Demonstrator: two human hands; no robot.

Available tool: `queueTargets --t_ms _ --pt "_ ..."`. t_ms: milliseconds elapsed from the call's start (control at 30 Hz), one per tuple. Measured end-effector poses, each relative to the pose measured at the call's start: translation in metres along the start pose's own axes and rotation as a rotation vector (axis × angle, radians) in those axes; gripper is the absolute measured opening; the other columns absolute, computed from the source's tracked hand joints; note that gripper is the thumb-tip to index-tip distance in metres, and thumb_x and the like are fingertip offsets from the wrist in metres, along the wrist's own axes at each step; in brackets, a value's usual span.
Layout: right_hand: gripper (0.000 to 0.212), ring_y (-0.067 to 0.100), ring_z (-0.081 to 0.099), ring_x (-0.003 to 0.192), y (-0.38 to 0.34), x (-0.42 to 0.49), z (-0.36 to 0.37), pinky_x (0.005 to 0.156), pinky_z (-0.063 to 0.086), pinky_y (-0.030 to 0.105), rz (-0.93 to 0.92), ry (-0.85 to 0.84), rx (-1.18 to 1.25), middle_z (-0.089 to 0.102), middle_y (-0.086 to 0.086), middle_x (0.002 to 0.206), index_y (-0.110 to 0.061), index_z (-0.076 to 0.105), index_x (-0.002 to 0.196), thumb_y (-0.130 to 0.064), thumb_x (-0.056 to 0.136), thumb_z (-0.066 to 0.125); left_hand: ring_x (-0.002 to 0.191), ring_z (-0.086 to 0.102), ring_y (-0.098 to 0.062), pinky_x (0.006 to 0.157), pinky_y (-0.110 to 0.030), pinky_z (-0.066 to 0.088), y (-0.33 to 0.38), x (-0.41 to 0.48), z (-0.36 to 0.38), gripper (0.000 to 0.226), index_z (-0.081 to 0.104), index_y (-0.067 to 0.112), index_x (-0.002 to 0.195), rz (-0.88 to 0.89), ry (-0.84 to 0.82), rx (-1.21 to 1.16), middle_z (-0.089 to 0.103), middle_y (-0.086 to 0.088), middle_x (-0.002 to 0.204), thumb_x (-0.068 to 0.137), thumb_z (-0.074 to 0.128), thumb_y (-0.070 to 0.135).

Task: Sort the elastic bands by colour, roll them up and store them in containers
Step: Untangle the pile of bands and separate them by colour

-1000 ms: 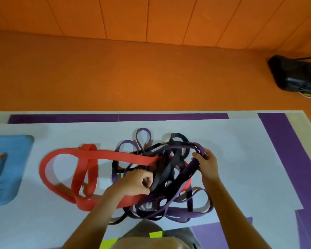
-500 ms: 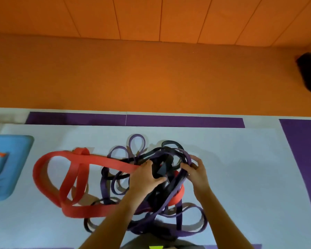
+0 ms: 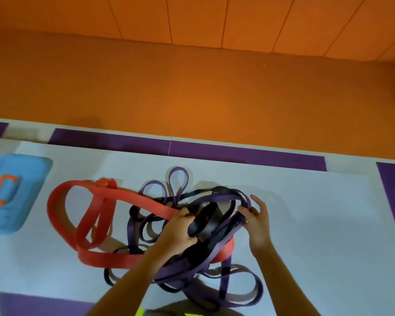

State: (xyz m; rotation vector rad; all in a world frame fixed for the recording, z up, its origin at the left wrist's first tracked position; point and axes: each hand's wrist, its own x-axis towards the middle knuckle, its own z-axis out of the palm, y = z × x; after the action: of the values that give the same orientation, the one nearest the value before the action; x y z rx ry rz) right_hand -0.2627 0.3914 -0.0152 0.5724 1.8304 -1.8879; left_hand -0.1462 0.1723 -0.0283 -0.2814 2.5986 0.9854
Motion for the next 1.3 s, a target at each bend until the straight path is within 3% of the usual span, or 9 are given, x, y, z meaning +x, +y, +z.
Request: queueTargets --t_ms 200,300,400,533,667,800,967,1133,1300 --pt "0.053 0.034 0.076 0.1 0.013 -0.011 0.003 0.097 0.059 0.048 -0.013 0.205 0.098 0.071 0.015 0.11 -0.028 0.05 0.141 -0.007 0.097 0.071 0.122 0.064 -0.002 0.103 -0.021 0.05 -0.035 -0.044 -0.015 0.044 0.066 0.028 0.136 0.17 0.133 -0.173 0.069 0.018 0.129 0.093 0.07 0.02" --pt "0.052 0.024 0.08 0.088 0.012 -0.022 0.007 0.092 0.061 0.042 -0.042 0.279 0.148 0.074 0.009 0.106 -0.027 0.055 0.138 -0.009 0.094 0.076 0.11 0.068 -0.008 0.098 -0.009 0.044 -0.054 -0.055 -0.032 0.042 0.074 0.026 0.117 0.239 0.214 -0.125 0.071 0.019 0.117 0.08 0.077 0.007" --pt "0.045 0.021 0.08 0.091 0.017 -0.038 0.012 0.09 0.061 0.038 -0.115 0.347 0.15 0.078 0.01 0.109 -0.028 0.062 0.135 -0.013 0.094 0.077 0.118 0.061 -0.016 0.106 -0.022 0.041 -0.075 -0.063 -0.047 0.042 0.081 0.013 0.106 0.343 0.231 0.01 0.074 0.003 0.121 0.068 0.084 -0.005" --pt "0.042 0.025 0.076 0.102 0.023 -0.055 0.023 0.083 0.057 0.031 -0.178 0.413 0.148 0.078 0.013 0.113 -0.032 0.065 0.132 -0.016 0.094 0.076 0.125 0.056 -0.015 0.108 -0.033 0.043 -0.107 -0.08 -0.062 0.045 0.082 0.016 0.104 0.374 0.233 0.103 0.073 0.008 0.127 0.064 0.087 -0.005" --pt "0.036 0.025 0.077 0.096 0.031 -0.069 0.033 0.084 0.059 0.036 -0.188 0.501 0.173 0.079 0.009 0.1 -0.032 0.068 0.124 -0.015 0.094 0.076 0.121 0.063 -0.025 0.103 -0.047 0.052 -0.132 -0.092 -0.078 0.039 0.079 0.018 0.106 0.191 0.3 0.141 0.072 0.007 0.124 0.071 0.095 0.022" --pt "0.037 0.027 0.08 0.088 0.037 -0.077 0.032 0.091 0.062 0.046 -0.182 0.454 0.125 0.077 0.015 0.103 -0.023 0.066 0.126 -0.01 0.094 0.077 0.138 0.05 -0.02 0.113 -0.044 0.041 -0.137 -0.093 -0.081 0.075 0.057 0.027 0.142 0.005 0.069 0.191 0.057 0.008 0.144 0.078 0.084 0.055" --pt "0.042 0.026 0.072 0.087 0.048 -0.097 0.022 0.08 0.058 0.035 -0.197 0.405 -0.242 0.075 0.009 0.102 -0.024 0.064 0.129 -0.013 0.091 0.079 0.159 0.017 -0.018 0.128 -0.055 0.021 -0.109 -0.083 -0.07 0.095 0.011 0.049 0.162 0.185 0.014 0.093 0.022 0.01 0.17 0.088 0.069 0.044" --pt "0.046 0.027 0.074 0.101 0.053 -0.109 0.003 0.095 0.058 0.047 -0.223 0.39 -0.44 0.077 0.007 0.109 -0.023 0.063 0.129 -0.008 0.088 0.08 0.16 0.007 -0.018 0.128 -0.06 0.012 -0.05 -0.048 -0.034 0.078 0.019 0.058 0.159 0.385 -0.093 0.128 0.007 0.01 0.172 0.092 0.059 0.062" --pt "0.059 0.034 0.072 0.101 0.061 -0.113 -0.013 0.097 0.056 0.05 -0.061 0.354 -0.552 0.075 0.013 0.113 -0.019 0.055 0.14 0.0 0.087 0.074 0.16 0.015 -0.028 0.123 -0.059 0.026 -0.048 -0.035 -0.009 0.087 0.022 0.05 0.162 0.17 -0.136 0.318 0.008 -0.002 0.174 0.093 0.073 0.037"
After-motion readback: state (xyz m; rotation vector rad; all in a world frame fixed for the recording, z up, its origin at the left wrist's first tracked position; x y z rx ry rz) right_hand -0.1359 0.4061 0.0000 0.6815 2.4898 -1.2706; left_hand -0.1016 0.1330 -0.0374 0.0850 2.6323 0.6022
